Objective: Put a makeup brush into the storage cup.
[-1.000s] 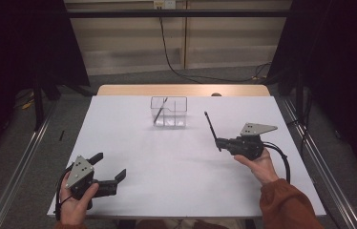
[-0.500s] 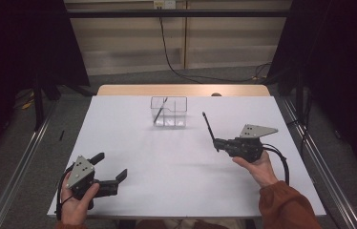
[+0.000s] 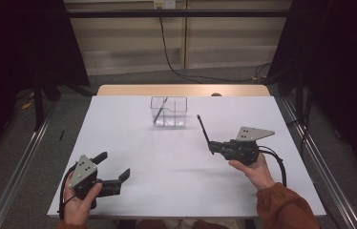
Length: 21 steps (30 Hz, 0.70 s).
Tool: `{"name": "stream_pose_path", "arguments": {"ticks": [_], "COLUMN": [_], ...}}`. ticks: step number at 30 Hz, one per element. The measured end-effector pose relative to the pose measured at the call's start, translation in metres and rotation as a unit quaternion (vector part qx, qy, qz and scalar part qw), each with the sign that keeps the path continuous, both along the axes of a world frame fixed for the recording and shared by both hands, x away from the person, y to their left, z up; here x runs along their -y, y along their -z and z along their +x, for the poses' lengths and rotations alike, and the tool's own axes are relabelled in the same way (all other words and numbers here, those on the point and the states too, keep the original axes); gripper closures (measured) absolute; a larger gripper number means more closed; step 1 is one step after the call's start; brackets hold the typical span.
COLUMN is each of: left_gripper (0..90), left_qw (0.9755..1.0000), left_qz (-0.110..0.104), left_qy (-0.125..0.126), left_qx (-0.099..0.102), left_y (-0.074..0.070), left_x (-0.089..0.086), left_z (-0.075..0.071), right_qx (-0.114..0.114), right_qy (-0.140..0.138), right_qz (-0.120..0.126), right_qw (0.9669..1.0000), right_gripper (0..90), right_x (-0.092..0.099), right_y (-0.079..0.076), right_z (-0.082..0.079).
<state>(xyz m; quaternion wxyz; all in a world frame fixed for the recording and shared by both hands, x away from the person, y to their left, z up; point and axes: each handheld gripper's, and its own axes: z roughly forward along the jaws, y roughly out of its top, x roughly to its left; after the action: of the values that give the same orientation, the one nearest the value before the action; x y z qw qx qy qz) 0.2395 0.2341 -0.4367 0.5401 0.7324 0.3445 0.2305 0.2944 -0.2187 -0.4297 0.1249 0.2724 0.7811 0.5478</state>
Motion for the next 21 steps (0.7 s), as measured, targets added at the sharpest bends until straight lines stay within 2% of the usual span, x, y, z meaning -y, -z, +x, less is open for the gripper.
{"name": "stream_pose_path", "arguments": {"ticks": [4,16,21], "left_gripper": [2.5,2.5,2.5], "left_qw": [1.0,0.9995,0.999], "left_qz": [-0.005,0.001,-0.005], "left_qy": [0.005,0.031,0.042], "left_qx": [0.002,0.01,0.016], "left_y": [-0.002,-0.009,-0.013], "left_x": [0.005,0.028,0.037], "left_z": [0.001,0.006,0.009], "right_qx": [0.001,0.001,-0.001], "right_qy": [-0.006,-0.019,-0.025], "right_qz": [0.002,0.009,0.013], "right_qw": [1.0,0.9998,0.9996], "right_gripper": [84.8,84.8,84.8], "right_x": [-0.005,-0.014,-0.019], "right_y": [-0.001,-0.001,-0.001], "right_z": [-0.002,-0.005,-0.006]}}
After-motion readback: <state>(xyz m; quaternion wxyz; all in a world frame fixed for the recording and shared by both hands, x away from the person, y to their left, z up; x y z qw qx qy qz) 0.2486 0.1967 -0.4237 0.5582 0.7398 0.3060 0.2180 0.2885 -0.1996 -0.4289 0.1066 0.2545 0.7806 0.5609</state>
